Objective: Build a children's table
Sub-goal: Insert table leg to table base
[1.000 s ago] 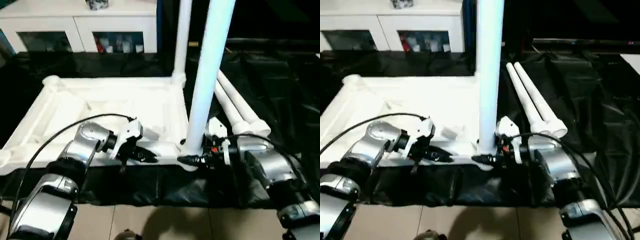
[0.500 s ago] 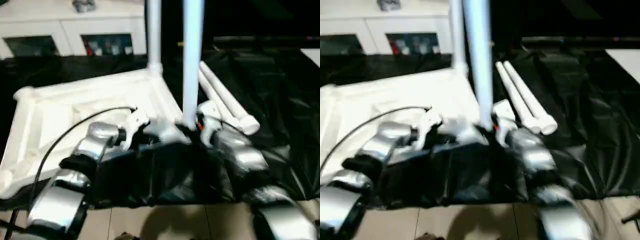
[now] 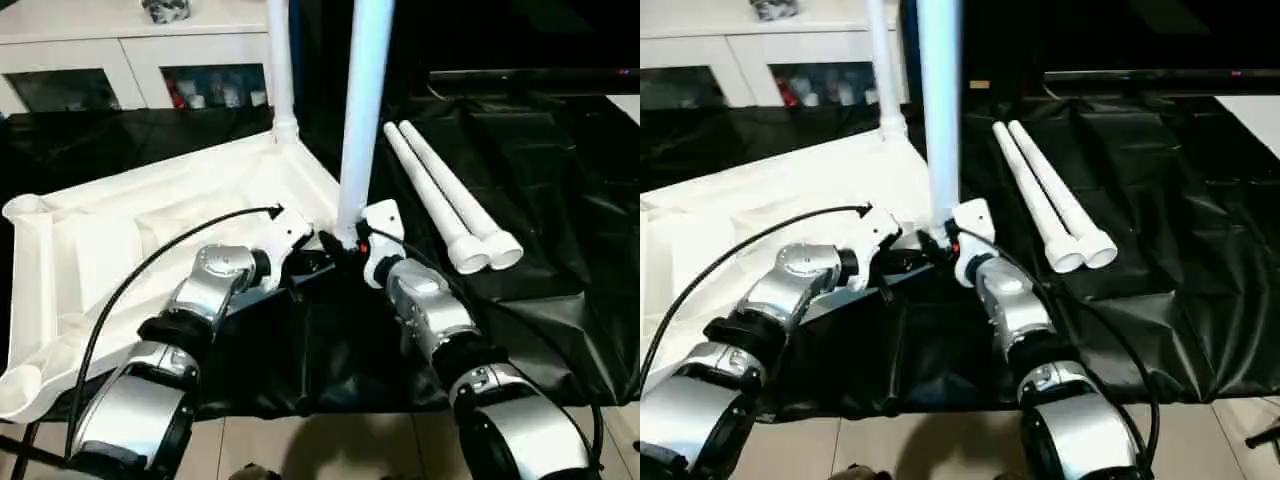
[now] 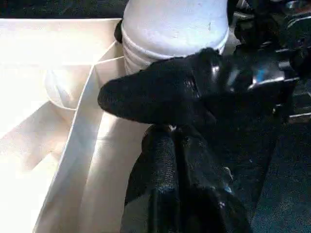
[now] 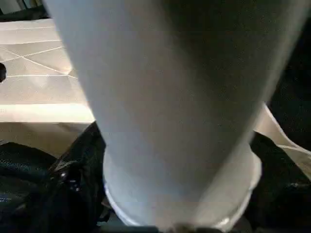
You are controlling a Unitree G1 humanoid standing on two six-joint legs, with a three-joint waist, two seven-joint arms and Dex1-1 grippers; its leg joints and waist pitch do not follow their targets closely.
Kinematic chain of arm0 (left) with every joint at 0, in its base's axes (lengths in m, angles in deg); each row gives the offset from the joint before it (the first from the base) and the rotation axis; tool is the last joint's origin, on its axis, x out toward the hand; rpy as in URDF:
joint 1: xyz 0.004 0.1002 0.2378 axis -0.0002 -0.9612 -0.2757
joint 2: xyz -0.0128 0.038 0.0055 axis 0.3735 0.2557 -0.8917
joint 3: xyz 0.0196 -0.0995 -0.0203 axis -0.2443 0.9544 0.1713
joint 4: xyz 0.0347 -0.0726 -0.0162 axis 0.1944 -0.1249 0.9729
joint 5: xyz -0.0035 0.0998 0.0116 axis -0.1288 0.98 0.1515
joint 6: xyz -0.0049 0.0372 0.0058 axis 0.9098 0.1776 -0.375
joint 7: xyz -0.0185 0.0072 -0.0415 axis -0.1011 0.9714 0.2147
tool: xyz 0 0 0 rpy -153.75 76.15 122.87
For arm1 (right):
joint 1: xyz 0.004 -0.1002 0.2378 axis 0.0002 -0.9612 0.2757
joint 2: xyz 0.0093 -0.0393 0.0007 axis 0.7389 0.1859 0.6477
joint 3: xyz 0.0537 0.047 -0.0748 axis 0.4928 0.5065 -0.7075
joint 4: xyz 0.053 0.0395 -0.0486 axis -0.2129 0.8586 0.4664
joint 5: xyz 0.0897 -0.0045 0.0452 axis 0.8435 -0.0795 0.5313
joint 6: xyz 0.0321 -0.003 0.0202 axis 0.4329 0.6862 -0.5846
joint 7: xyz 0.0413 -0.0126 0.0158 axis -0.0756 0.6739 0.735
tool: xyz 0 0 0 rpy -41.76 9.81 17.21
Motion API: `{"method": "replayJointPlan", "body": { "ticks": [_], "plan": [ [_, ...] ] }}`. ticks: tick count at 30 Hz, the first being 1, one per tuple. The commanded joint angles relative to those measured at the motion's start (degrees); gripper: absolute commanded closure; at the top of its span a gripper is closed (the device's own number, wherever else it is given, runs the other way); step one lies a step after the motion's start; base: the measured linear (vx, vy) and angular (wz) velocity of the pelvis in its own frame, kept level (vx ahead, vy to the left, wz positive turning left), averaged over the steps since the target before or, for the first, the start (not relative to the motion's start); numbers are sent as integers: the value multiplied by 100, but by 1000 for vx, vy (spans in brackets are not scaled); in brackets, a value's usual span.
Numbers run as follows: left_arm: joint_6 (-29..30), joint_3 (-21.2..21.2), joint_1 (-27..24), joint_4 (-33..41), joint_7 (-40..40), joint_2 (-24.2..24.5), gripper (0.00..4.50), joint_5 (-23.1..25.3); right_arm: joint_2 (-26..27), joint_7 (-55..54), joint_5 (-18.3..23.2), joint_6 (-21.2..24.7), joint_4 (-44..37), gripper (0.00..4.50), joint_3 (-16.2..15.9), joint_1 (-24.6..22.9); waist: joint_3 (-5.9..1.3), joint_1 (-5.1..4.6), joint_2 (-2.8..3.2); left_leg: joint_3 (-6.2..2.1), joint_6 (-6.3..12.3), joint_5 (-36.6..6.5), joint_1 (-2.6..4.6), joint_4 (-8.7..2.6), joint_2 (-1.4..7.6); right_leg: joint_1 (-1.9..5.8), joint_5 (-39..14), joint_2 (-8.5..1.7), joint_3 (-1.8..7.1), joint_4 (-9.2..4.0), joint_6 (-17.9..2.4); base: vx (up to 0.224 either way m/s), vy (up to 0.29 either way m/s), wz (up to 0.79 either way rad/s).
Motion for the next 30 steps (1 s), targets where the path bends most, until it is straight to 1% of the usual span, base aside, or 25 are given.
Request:
{"method": "replayJointPlan", "body": {
  "ticks": [1, 2, 5, 6, 7, 8, 9, 10, 11, 12, 14, 15, 16, 19, 20, 21, 23, 25, 26, 27, 28, 29, 30],
  "plan": [
    [-254, 85, -47, 297, 77, -27, 450, -183, -43, 43, 9, 10, 189, 69, 71, -25, -417, 12, -28, -138, 349, -893, 78, -355, 270, 319, -511, -460, 281, -361, -1476, 0, 0, 0],
    [-255, 84, -52, 303, 90, -20, 450, -184, -48, 62, 19, -19, 196, 99, 88, -23, -421, 17, -27, -137, 353, -881, 80, -351, 271, 315, -501, -462, 281, -360, -1477, 0, 0, 0],
    [-287, 78, -99, 348, 198, 61, 450, -180, -98, 331, 94, -182, 144, 108, 147, -42, -430, 30, -20, -134, 421, -771, 60, -338, 271, 326, -280, -447, 269, -329, -1517, 0, 0, 0],
    [-303, 84, -112, 351, 236, 96, 450, -180, -131, 431, 97, -281, 143, 118, 137, -40, -433, 34, -8, -133, 444, -747, 63, -331, 270, 323, -223, -447, 268, -322, -1532, 0, 0, 0],
    [-313, 83, -121, 350, 295, 131, 450, -184, -162, 523, 114, -341, 143, 134, 134, -39, -431, 33, -14, -128, 457, -756, 61, -329, 267, 323, -220, -443, 266, -326, -1537, 0, 0, 0],
    [-326, 80, -137, 353, 377, 181, 450, -193, -215, 623, 122, -336, 99, 134, 120, -54, -431, 36, -17, -128, 461, -766, 61, -328, 267, 324, -235, -446, 265, -328, -1542, 0, 0, 0],
    [-334, 76, -148, 353, 464, 226, 450, -207, -268, 707, 128, -324, 59, 142, 108, -66, -423, 43, 20, -130, 447, -848, 65, -330, 270, 320, -367, -449, 263, -343, -1539, 0, 0, 0],
    [-334, 76, -148, 353, 464, 226, 450, -207, -268, 707, 128, -324, 59, 153, 108, -66, -423, 43, 20, -130, 447, -848, 65, -330, 270, 320, -367, -449, 263, -343, -1539, 0, 0, 0],
    [-356, 71, -173, 360, 580, 296, 450, -220, -359, 848, 142, -310, 5, 153, 108, -87, -419, 42, 9, -127, 425, -900, 72, -334, 276, 316, -433, -443, 264, -349, -1538, 0, 0, 0],
    [-362, 71, -182, 368, 595, 316, 450, -219, -391, 878, 147, -325, -4, 163, 124, -90, -415, 46, 19, -129, 391, -962, 72, -338, 281, 314, -540, -442, 263, -355, -1533, 0, 0, 0],
    [-365, 68, -192, 382, 622, 334, 450, -219, -418, 915, 167, -330, -12, 167, 156, -89, -415, 44, 26, -131, 356, -981, 72, -341, 282, 314, -555, -438, 265, -350, -1527, 0, 0, 0],
    [-380, 53, -219, 411, 663, 353, 450, -210, -453, 957, 163, -361, -9, 169, 186, -92, -416, 36, 3, -130, 348, -982, 71, -344, 280, 314, -554, -433, 263, -352, -1523, 0, 0, 0],
    [-397, 33, -246, 432, 708, 370, 450, -199, -469, 983, 168, -371, -20, 170, 199, -106, -416, 36, 3, -130, 348, -982, 71, -344, 280, 314, -554, -433, 263, -352, -1523, 0, 0, 0],
    [-431, 22, -316, 470, 745, 396, 450, -190, -524, 1030, 162, -417, -57, 172, 216, -167, -428, 48, -3, -125, 408, -849, 64, -325, 277, 316, -403, -442, 270, -331, -1550, 0, 0, 0],
    [-428, 31, -340, 490, 758, 402, 450, -198, -539, 1051, 163, -424, -68, 172, 217, -188, -427, 46, -15, -124, 434, -821, 63, -326, 277, 315, -385, -435, 264, -330, -1554, 0, 0, 0],
    [-425, 35, -357, 505, 772, 407, 450, -204, -547, 1067, 167, -426, -75, 173, 218, -201, -426, 49, -9, -125, 439, -816, 63, -325, 279, 314, -394, -439, 264, -328, -1555, 0, 0, 0],
    [-440, 34, -391, 523, 781, 423, 450, -201, -580, 1119, 183, -427, -112, 173, 218, -244, -414, 54, -32, -124, 446, -867, 59, -331, 275, 315, -562, -444, 263, -347, -1513, 0, 0, 0],
    [-474, 26, -405, 536, 790, 437, 450, -191, -601, 1156, 189, -423, -145, 173, 213, -265, -410, 50, -32, -127, 427, -913, 59, -336, 276, 313, -720, -446, 263, -364, -1475, 0, 0, 0],
    [-531, 23, -413, 546, 790, 450, 450, -181, -632, 1224, 192, -414, -195, 173, 200, -287, -408, 49, -56, -126, 417, -913, 56, -339, 277, 315, -768, -447, 266, -369, -1456, 0, 0, 0],
    [-531, 23, -413, 546, 790, 450, 450, -181, -632, 1224, 192, -414, -195, 173, 200, -287, -412, 52, -43, -127, 422, -887, 58, -334, 276, 309, -761, -447, 268, -361, -1449, 0, 0, 0],
    [-658, 97, -386, 570, 775, 488, 450, -224, -740, 1563, 237, -301, -447, 173, 157, -366, -410, 56, -58, -123, 445, -876, 54, -332, 271, 313, -744, -438, 266, -367, -1441, 0, 0, 0],
    [-646, 110, -384, 592, 828, 498, 450, -255, -759, 1637, 262, -254, -507, 173, 152, -384, -417, 67, -56, -128, 484, -810, 48, -328, 278, 317, -654, -438, 266, -343, -1422, 0, 0, 0],
    [-591, 181, -369, 717, 1127, 559, 422, -427, -862, 2048, 414, 21, -840, 173, 129, -475, -417, 85, -45, -122, 561, -791, 57, -321, 272, 326, -588, -426, 264, -349, -1419, 0, 0, 0]
  ]
}}
